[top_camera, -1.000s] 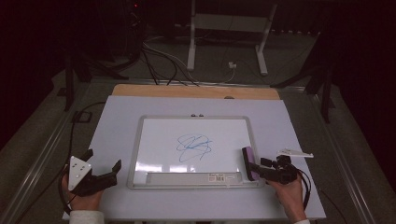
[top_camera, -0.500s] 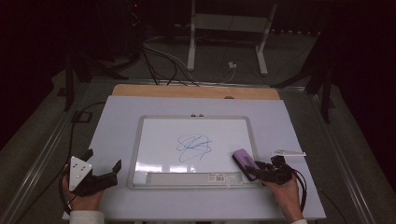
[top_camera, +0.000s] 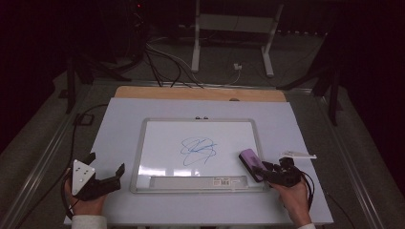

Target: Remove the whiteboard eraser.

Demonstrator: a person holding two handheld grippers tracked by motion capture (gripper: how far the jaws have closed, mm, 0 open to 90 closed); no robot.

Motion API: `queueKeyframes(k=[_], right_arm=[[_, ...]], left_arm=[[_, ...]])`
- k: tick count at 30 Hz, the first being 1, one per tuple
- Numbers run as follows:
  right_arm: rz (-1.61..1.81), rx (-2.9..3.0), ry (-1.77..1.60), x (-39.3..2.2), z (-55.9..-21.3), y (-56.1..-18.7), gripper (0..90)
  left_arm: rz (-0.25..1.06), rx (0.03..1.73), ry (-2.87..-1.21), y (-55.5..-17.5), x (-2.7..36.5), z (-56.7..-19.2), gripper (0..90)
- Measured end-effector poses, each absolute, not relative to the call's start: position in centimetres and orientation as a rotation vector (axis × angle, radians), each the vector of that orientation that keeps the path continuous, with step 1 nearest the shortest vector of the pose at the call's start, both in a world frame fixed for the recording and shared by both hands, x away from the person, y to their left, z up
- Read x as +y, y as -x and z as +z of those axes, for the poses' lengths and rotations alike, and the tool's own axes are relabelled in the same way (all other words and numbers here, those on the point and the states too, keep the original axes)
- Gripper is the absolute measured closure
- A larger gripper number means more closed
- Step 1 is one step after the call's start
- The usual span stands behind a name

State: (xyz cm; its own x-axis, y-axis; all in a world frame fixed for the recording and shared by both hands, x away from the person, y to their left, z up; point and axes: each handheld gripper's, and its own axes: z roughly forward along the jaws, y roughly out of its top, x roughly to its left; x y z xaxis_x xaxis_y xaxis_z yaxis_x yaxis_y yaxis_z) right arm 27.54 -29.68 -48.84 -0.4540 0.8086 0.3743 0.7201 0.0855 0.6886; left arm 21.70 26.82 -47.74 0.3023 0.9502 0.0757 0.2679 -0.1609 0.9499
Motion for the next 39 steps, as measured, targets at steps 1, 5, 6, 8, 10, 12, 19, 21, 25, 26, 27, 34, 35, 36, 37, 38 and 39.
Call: queueKeyframes(k=[1, 5, 6, 8, 10, 12, 19, 21, 25, 26, 27, 34, 35, 36, 37, 38, 39], right_arm=[[1.318, 2.234, -1.58, -29.7, -48.8, -27.5, 41.1], [1.313, 2.227, -1.561, -29.6, -48.6, -27.6, 41.1], [1.314, 2.223, -1.558, -29.6, -48.5, -27.6, 41.1], [1.322, 2.214, -1.551, -29.6, -48.2, -27.6, 41.2], [1.333, 2.201, -1.54, -29.6, -47.9, -27.7, 41.2], [1.333, 2.201, -1.539, -29.6, -47.8, -27.7, 41.2], [1.345, 2.184, -1.529, -29.5, -47.3, -28.1, 41.2], [1.346, 2.18, -1.526, -29.4, -47.1, -28.2, 41.2], [1.353, 2.171, -1.522, -29.3, -46.8, -28.4, 41.2], [1.357, 2.167, -1.52, -29.2, -46.7, -28.5, 41.2], [1.361, 2.165, -1.521, -29.1, -46.6, -28.6, 41.2], [1.368, 2.158, -1.494, -28.3, -45.9, -29.1, 41.2], [1.363, 2.161, -1.487, -28.2, -45.8, -29.2, 41.2], [1.364, 2.16, -1.481, -28.0, -45.7, -29.3, 41.2], [1.362, 2.16, -1.476, -27.9, -45.7, -29.4, 41.2], [1.36, 2.158, -1.476, -27.7, -45.6, -29.5, 41.2], [1.359, 2.16, -1.471, -27.6, -45.6, -29.7, 41.2]], left_arm=[[0.918, 1.13, -1.636, -21.7, 26.8, -47.8, 0.6], [0.918, 1.13, -1.637, -21.7, 26.8, -47.8, 0.6], [0.918, 1.129, -1.637, -21.7, 26.8, -47.8, 0.6], [0.919, 1.129, -1.638, -21.7, 26.8, -47.8, 0.7], [0.92, 1.129, -1.639, -21.7, 26.8, -47.8, 0.6], [0.921, 1.129, -1.637, -21.7, 26.8, -47.8, 0.6], [0.919, 1.133, -1.634, -21.7, 26.9, -47.8, 0.6], [0.919, 1.131, -1.637, -21.7, 26.8, -47.9, 0.6], [0.916, 1.133, -1.639, -21.7, 26.7, -47.9, 0.6], [0.916, 1.133, -1.639, -21.7, 26.7, -47.9, 0.6], [0.915, 1.134, -1.639, -21.8, 26.7, -47.9, 0.7], [0.914, 1.135, -1.639, -21.8, 26.8, -48.0, 0.6], [0.913, 1.137, -1.64, -21.8, 26.8, -48.0, 0.6], [0.911, 1.138, -1.639, -21.8, 26.8, -48.0, 0.6], [0.91, 1.139, -1.641, -21.8, 26.8, -48.0, 0.6], [0.91, 1.138, -1.643, -21.8, 26.8, -48.0, 0.7], [0.91, 1.139, -1.643, -21.8, 26.8, -48.0, 0.7]])
